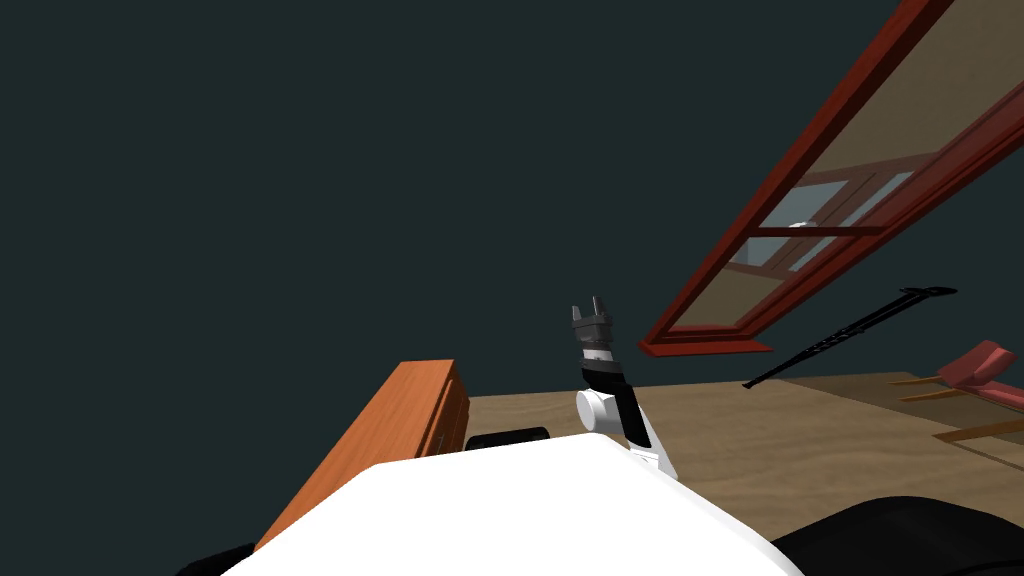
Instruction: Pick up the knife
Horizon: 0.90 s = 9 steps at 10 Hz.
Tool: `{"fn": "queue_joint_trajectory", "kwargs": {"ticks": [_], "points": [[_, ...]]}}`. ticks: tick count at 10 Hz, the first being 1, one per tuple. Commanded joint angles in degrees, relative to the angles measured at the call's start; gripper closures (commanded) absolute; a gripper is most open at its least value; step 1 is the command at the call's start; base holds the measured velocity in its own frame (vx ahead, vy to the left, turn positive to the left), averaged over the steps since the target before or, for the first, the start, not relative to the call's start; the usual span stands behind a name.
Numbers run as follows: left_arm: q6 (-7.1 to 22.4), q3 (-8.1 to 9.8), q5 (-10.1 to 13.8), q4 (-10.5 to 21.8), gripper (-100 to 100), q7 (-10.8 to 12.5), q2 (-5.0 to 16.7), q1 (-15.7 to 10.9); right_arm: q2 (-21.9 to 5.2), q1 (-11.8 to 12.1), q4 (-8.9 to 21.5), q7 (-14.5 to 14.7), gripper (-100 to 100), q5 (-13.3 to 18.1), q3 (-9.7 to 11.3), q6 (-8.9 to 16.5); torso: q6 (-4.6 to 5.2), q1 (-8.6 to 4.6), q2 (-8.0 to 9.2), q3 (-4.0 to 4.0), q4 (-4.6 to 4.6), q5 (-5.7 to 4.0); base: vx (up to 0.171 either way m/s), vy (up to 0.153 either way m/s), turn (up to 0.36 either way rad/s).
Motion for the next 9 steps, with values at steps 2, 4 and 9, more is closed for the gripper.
{"fn": "queue_joint_trajectory", "kwargs": {"ticks": [2,4,9], "points": [[2.5,-1.27,2.2,3.0,-100,-2.5,0.6,-0.3,0.0,0.0,0.0,0.0,0,0.0,0.0,0.0,0.00,0.05,0.05,0.02,0.01,0.01,0.089,0.051,-0.060],[1.9,-0.83,2.7,2.8,0,-3.2,0.4,-0.1,0.0,0.0,0.0,0.0,0,0.0,0.0,0.0,-0.02,0.00,0.25,0.14,0.05,0.01,0.020,0.017,-0.007],[1.1,0.05,-2.1,5.5,-100,-1.7,-4.2,-1.4,0.0,0.0,0.0,0.0,0,0.0,0.0,0.0,-0.02,0.08,0.44,0.25,0.10,0.03,0.001,0.045,-0.011]]}}
